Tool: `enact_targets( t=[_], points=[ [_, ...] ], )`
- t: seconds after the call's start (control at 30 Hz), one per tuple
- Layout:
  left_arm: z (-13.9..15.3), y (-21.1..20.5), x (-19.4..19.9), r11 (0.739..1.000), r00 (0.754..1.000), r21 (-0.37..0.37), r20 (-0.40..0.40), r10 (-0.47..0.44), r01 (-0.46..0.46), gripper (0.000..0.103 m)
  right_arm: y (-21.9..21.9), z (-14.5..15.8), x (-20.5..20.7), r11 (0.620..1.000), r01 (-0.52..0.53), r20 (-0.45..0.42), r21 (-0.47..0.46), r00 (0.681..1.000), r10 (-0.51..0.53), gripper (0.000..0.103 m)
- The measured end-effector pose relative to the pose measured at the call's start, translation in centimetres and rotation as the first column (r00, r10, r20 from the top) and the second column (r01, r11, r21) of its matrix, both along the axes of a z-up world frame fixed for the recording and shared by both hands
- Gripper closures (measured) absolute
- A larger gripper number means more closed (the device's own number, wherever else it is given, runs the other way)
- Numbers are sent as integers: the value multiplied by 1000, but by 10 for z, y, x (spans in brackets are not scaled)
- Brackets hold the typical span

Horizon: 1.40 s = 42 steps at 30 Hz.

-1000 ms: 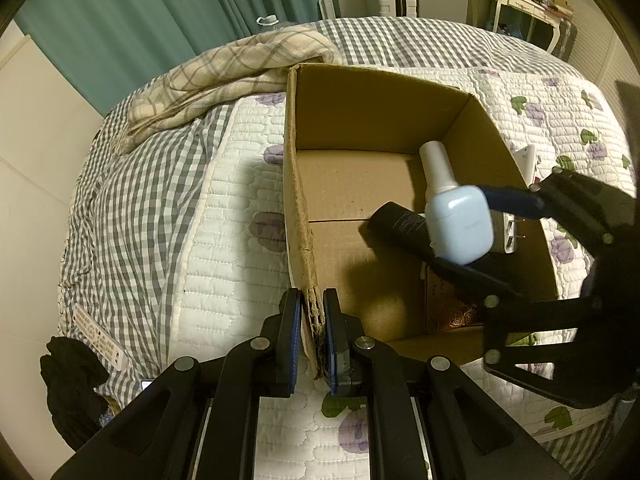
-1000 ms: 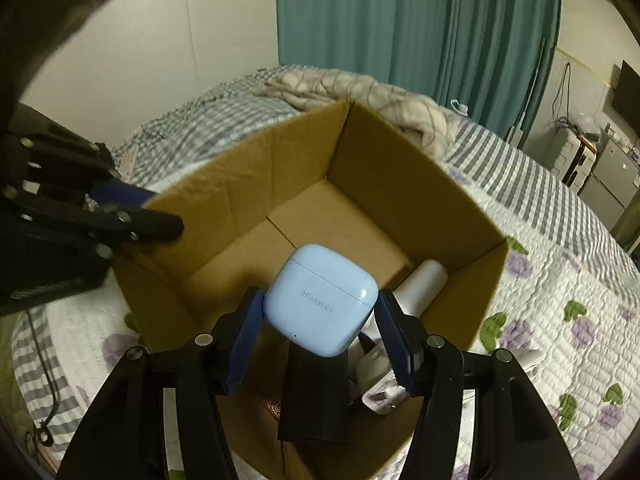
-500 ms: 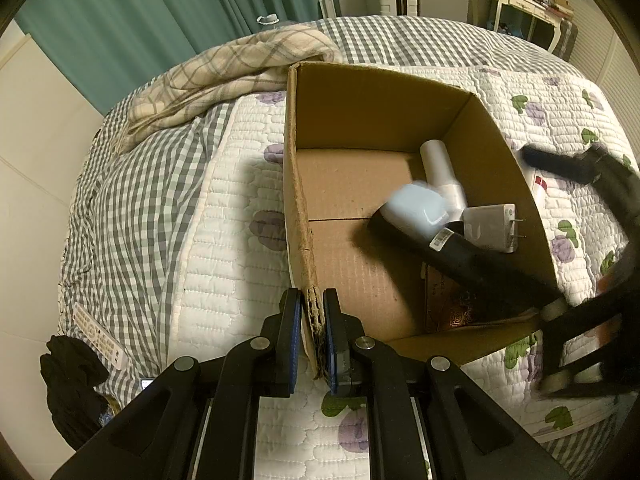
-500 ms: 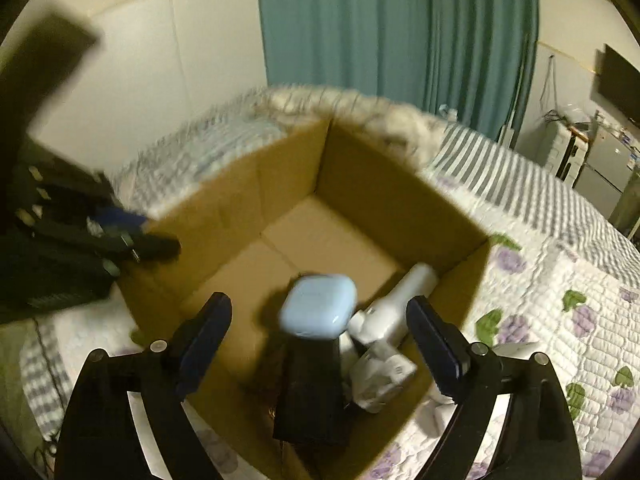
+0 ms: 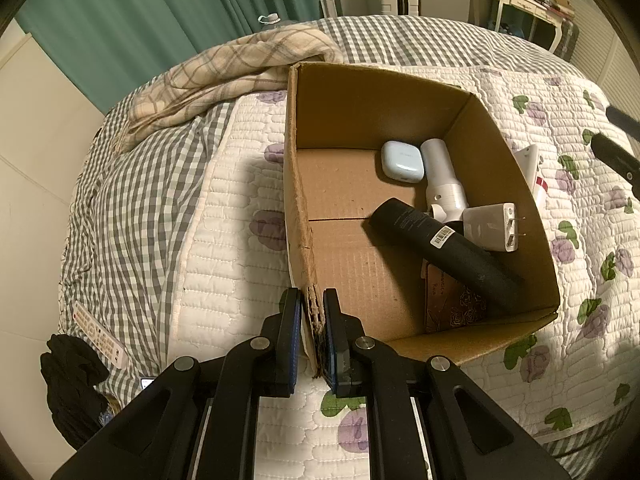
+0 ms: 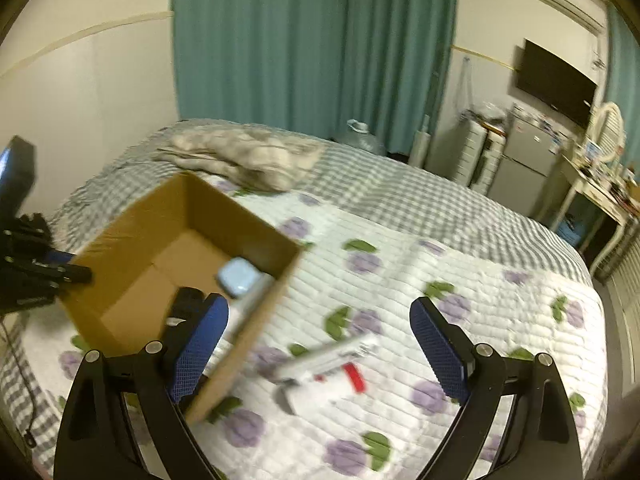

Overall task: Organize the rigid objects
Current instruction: 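Grasp the white bottle with red cap with the right tool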

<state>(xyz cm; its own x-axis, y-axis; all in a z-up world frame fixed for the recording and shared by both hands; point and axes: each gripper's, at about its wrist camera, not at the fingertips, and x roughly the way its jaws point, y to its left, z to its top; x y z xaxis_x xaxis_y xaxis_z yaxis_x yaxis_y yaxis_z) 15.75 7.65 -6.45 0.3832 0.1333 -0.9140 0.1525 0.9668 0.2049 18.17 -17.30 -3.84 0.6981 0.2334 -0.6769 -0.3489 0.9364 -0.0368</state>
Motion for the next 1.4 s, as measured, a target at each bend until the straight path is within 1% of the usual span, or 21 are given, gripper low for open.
enact_targets(
  t=[0.1,0.2,0.3,0.33,0.43,0.5,0.6,0.77,0.87,0.93,1.03,1.1,1.13,1.17,1.2,1.23,1.3,1.4],
  points=[
    [0,0,0,1000,1000,3,-1,-1,1,93,-15,-13,3,999,41,-27,-12,999,-42,10],
    [0,0,0,1000,1000,2,-1,-1,1,93,-26,-34,6,996,80,-66,-30,994,-81,10],
    [0,0,0,1000,1000,3,-1,-2,2,93,-34,-63,12,992,115,-122,-47,985,-119,10],
    [0,0,0,1000,1000,2,-1,-1,1,93,-37,-76,16,990,133,-146,-54,979,-140,10],
    [0,0,0,1000,1000,3,-1,-2,2,93,-40,-104,23,983,176,-195,-55,964,-183,10],
    [0,0,-1,1000,1000,1,-1,-3,3,93,-38,-117,26,983,174,-224,-58,957,-182,10],
    [0,2,-2,1000,1000,-1,-2,-3,3,93,-33,-127,29,986,158,-249,-57,954,-168,10],
    [0,2,-2,1000,1000,-1,-1,-2,2,93,-24,-133,34,989,149,-271,-27,951,-150,11],
    [0,3,-2,1000,1000,1,-1,-3,3,93,-21,-141,40,988,157,-316,-2,937,-150,11],
    [0,3,-3,1000,1000,2,-2,-3,3,93,-16,-152,44,989,146,-353,-6,925,-139,11],
    [0,3,-2,1000,1000,2,-1,-4,4,93,-8,-155,43,990,134,-348,-38,927,-139,11],
    [0,3,-2,1000,1000,4,-3,-4,4,93,-6,-155,41,991,123,-339,-44,932,-131,13],
    [0,2,-2,1000,1000,3,-3,-2,2,93,-7,-154,40,992,119,-337,-30,934,-122,19],
    [0,2,-2,1000,1000,5,-2,-4,4,93,-7,-152,38,994,108,-339,-4,935,-103,28],
    [0,3,-2,1000,1000,5,-1,-4,4,93,-8,-151,37,995,97,-343,12,935,-87,34],
    [-1,3,-2,1000,1000,6,-1,-3,3,93,-6,-149,34,996,88,-337,13,938,-79,38],
    [-2,3,-2,1000,1000,10,0,-4,4,93,-4,-147,32,997,82,-326,-1,942,-78,39],
    [-2,2,-3,1000,1000,11,0,-4,4,93,-7,-144,28,996,85,-324,22,943,-74,45]
  ],
)
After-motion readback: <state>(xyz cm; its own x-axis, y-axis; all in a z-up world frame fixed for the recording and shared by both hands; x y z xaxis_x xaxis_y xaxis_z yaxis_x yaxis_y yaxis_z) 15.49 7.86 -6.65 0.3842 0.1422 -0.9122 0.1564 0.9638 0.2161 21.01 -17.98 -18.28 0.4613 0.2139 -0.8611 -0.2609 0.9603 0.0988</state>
